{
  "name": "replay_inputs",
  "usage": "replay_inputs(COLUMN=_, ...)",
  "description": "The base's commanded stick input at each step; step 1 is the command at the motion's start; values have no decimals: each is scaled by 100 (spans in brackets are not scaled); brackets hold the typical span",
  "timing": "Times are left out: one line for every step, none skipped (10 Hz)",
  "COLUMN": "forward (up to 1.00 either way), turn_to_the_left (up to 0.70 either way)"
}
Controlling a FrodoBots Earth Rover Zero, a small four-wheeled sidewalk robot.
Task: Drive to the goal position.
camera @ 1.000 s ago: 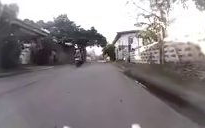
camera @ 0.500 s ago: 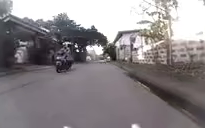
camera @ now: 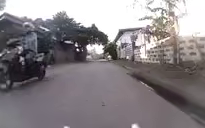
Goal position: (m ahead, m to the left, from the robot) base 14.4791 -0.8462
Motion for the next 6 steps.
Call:
replay_inputs(forward=100, turn_to_the_left=-1)
replay_inputs(forward=100, turn_to_the_left=-15)
replay_inputs(forward=100, turn_to_the_left=-34)
replay_inputs(forward=100, turn_to_the_left=-15)
replay_inputs(forward=100, turn_to_the_left=-6)
replay_inputs(forward=100, turn_to_the_left=0)
